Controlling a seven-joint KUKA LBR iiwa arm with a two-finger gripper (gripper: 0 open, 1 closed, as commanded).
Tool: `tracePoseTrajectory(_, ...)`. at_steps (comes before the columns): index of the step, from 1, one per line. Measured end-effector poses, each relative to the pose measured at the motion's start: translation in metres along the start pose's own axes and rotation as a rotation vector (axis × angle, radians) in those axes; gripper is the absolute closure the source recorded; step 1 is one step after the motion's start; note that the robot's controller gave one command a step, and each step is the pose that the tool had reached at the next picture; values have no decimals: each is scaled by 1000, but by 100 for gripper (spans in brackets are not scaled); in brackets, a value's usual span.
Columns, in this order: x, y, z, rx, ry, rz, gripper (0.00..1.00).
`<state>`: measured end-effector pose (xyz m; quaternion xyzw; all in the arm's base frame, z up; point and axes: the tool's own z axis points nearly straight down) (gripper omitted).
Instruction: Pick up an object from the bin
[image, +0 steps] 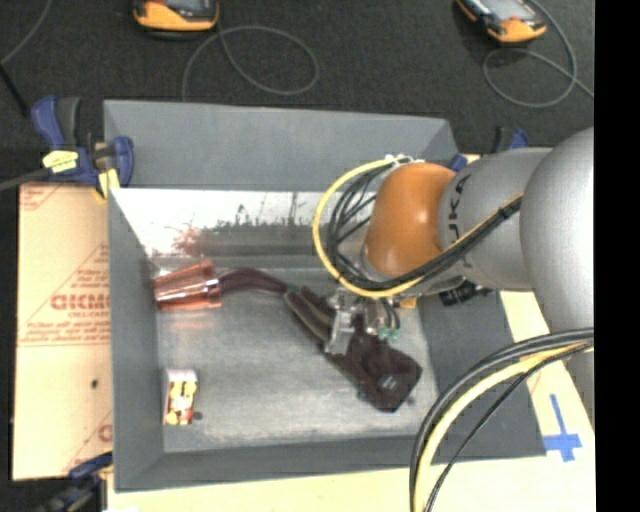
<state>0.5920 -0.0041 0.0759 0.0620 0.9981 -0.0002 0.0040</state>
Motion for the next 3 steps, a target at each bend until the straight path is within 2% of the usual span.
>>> tracePoseTrajectory(1,-7,-1,-100,0,-3,35,100)
tracePoseTrajectory(2,-7,-1,-100,0,-3,35,100)
tracePoseTrajectory(3,-21,-4,-222,-1,-8,40,100)
